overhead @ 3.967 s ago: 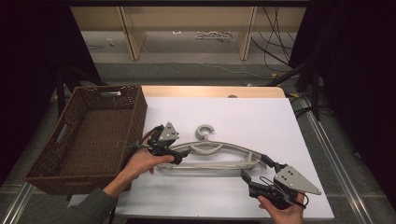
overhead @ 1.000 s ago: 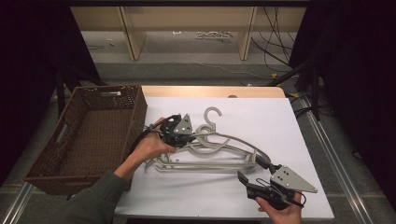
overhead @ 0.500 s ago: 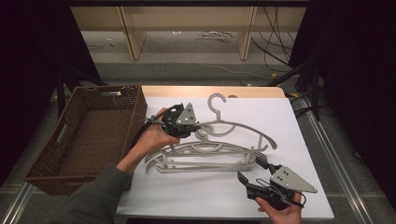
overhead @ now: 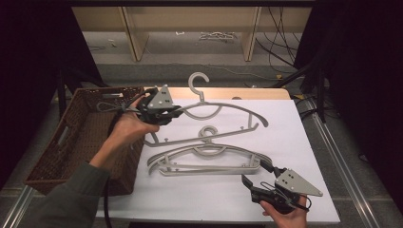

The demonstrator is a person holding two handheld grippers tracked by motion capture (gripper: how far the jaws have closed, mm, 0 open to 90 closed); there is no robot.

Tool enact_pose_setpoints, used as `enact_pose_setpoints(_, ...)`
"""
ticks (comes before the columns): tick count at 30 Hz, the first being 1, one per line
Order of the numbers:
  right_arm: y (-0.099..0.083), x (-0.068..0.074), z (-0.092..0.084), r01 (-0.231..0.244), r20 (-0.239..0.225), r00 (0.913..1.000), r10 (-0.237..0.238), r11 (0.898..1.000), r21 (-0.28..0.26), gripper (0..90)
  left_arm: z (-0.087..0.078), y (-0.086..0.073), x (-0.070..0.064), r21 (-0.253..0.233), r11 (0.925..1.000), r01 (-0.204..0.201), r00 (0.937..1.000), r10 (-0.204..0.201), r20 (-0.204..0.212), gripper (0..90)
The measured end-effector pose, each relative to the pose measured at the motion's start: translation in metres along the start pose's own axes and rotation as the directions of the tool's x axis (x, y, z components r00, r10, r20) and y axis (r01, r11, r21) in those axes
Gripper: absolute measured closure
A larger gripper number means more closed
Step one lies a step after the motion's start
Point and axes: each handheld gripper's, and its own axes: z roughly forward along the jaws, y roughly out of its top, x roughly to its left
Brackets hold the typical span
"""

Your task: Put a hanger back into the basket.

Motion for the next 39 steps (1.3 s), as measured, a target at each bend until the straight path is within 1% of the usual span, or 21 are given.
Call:
enact_pose_setpoints(2, 0.000, 0.000, 0.001, -0.007, -0.010, 0.9999, 0.007, 1.000, -0.014, 23.0, -0.012, -0.005, 0.008, 0.022, 0.9997, 0.009, 0.9993, -0.008, -0.038, 81.7)
enact_pose_setpoints(4, 0.000, 0.000, 0.000, -0.002, -0.003, 1.0000, 0.002, 1.000, 0.007, 23.0, -0.022, -0.009, 0.014, 0.029, 0.9995, 0.009, 0.9977, -0.007, -0.067, 81.7)
enact_pose_setpoints(8, -0.001, 0.000, 0.001, -0.007, -0.016, 0.9998, 0.007, 1.000, 0.007, 23.0, -0.046, -0.023, 0.028, 0.019, 0.9989, 0.044, 0.9920, -0.041, -0.120, 81.7)
enact_pose_setpoints(12, 0.000, 0.000, 0.001, -0.001, 0.006, 1.0000, 0.001, 1.000, -0.001, 23.0, -0.065, -0.038, 0.038, 0.028, 0.9972, 0.069, 0.9858, -0.063, -0.155, 81.7)
enact_pose_setpoints(15, -0.001, 0.000, 0.002, -0.014, -0.011, 0.9998, 0.014, 1.000, -0.007, 23.0, -0.077, -0.053, 0.045, 0.025, 0.9948, 0.098, 0.9805, -0.093, -0.173, 81.7)
enact_pose_setpoints(16, -0.001, 0.000, 0.002, -0.013, -0.011, 0.9999, 0.013, 1.000, -0.007, 23.0, -0.081, -0.058, 0.047, 0.028, 0.9934, 0.111, 0.9778, -0.104, -0.182, 81.7)
enact_pose_setpoints(17, -0.001, 0.000, 0.002, -0.012, -0.010, 0.9999, 0.012, 1.000, -0.008, 23.0, -0.084, -0.062, 0.048, 0.008, 0.9912, 0.132, 0.9720, -0.128, -0.197, 81.7)
enact_pose_setpoints(18, -0.001, 0.000, 0.002, -0.011, -0.009, 0.9999, 0.011, 1.000, -0.009, 23.0, -0.089, -0.067, 0.051, 0.024, 0.9912, 0.130, 0.9714, -0.123, -0.203, 81.7)
enact_pose_setpoints(19, -0.001, 0.000, 0.002, -0.010, -0.009, 0.9999, 0.010, 1.000, -0.009, 22.9, -0.092, -0.071, 0.052, 0.026, 0.9896, 0.141, 0.9687, -0.133, -0.210, 81.7)
enact_pose_setpoints(21, -0.001, 0.000, 0.002, -0.013, -0.010, 0.9999, 0.013, 1.000, -0.007, 22.9, -0.098, -0.079, 0.055, 0.021, 0.9867, 0.161, 0.9610, -0.152, -0.231, 81.7)
enact_pose_setpoints(22, -0.001, -0.001, 0.003, -0.012, -0.011, 0.9999, 0.012, 1.000, -0.008, 23.0, -0.102, -0.084, 0.056, 0.010, 0.9849, 0.173, 0.9556, -0.165, -0.244, 81.8)
enact_pose_setpoints(26, -0.001, -0.001, 0.002, -0.004, 0.003, 1.0000, 0.004, 1.000, 0.008, 23.0, -0.112, -0.100, 0.060, 0.008, 0.9786, 0.206, 0.9423, -0.196, -0.271, 81.7)
enact_pose_setpoints(27, -0.001, -0.001, 0.001, -0.004, 0.003, 1.0000, 0.004, 1.000, 0.017, 23.0, -0.113, -0.104, 0.062, 0.001, 0.9803, 0.198, 0.9443, -0.190, -0.269, 81.7)
enact_pose_setpoints(28, -0.001, -0.001, 0.002, -0.009, -0.012, 0.9999, 0.009, 1.000, 0.004, 23.0, -0.116, -0.109, 0.064, -0.005, 0.9760, 0.218, 0.9405, -0.211, -0.266, 81.8)
enact_pose_setpoints(29, -0.001, 0.000, 0.002, -0.008, -0.011, 0.9999, 0.008, 1.000, 0.003, 23.0, -0.118, -0.114, 0.065, -0.011, 0.9718, 0.236, 0.9358, -0.230, -0.267, 81.8)
enact_pose_setpoints(30, -0.001, -0.001, 0.000, -0.001, 0.002, 1.0000, 0.001, 1.000, 0.022, 23.0, -0.120, -0.119, 0.066, -0.030, 0.9650, 0.260, 0.9256, -0.258, -0.277, 81.8)
enact_pose_setpoints(31, -0.001, -0.001, 0.001, -0.002, 0.002, 1.0000, 0.002, 1.000, 0.006, 22.9, -0.123, -0.124, 0.068, -0.027, 0.9626, 0.270, 0.9202, -0.266, -0.287, 81.8)
enact_pose_setpoints(32, -0.002, -0.001, 0.002, -0.008, -0.005, 1.0000, 0.008, 1.000, 0.000, 23.0, -0.125, -0.129, 0.069, -0.037, 0.9573, 0.287, 0.9111, -0.284, -0.298, 81.8)
enact_pose_setpoints(35, -0.002, -0.002, 0.002, -0.002, 0.003, 1.0000, 0.002, 1.000, 0.011, 23.0, -0.133, -0.142, 0.073, -0.043, 0.9465, 0.320, 0.8917, -0.316, -0.324, 81.8)
enact_pose_setpoints(36, -0.002, -0.002, 0.002, -0.002, 0.007, 1.0000, 0.002, 1.000, 0.012, 23.0, -0.137, -0.147, 0.074, -0.034, 0.9425, 0.332, 0.8817, -0.323, -0.344, 81.8)
enact_pose_setpoints(39, -0.002, -0.002, 0.002, 0.001, 0.007, 1.0000, -0.001, 1.000, 0.012, 23.0, -0.144, -0.158, 0.077, -0.026, 0.9360, 0.351, 0.8695, -0.336, -0.362, 81.8)
